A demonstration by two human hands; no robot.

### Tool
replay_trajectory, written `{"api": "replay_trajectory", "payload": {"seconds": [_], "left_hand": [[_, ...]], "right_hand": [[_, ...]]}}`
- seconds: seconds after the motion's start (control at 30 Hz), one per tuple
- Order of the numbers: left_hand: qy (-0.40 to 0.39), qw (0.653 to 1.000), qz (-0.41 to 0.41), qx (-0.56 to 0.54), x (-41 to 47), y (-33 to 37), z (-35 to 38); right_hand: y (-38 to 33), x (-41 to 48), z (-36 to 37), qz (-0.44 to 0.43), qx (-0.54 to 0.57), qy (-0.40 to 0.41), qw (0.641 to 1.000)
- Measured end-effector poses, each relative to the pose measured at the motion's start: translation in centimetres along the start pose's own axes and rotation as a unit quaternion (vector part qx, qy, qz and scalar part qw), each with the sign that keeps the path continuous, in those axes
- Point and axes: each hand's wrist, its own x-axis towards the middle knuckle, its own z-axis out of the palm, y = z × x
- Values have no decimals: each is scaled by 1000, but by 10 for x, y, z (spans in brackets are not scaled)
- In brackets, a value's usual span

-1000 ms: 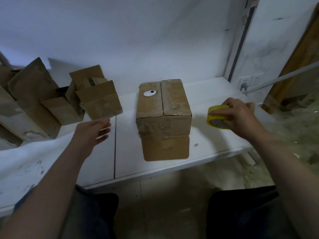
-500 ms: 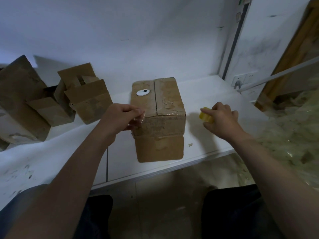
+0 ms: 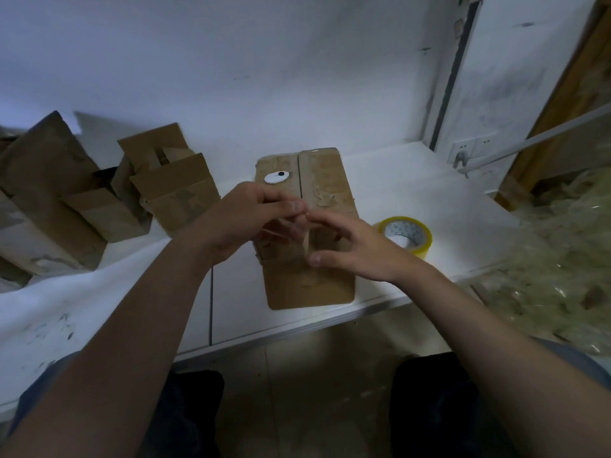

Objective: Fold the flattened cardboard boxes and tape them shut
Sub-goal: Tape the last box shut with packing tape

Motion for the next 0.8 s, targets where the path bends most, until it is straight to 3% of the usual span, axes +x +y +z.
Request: {"api": "replay_trajectory", "payload": {"seconds": [0.07,0.23,0.47,0.8], "left_hand": [[-1,1000,9,-14,-2,2,-2],[48,998,23,-30,-4,2,-18],[117,992,48,9,-5,-11,-33],[172,980,64,73,5,-31,-23]], "right_hand": [[3,5,4,4,43,-22,999],[13,10,-9,29,77,37,996],[18,5,-28,71,97,59,991],[27,4,-38,160,-113,7,981]]}}
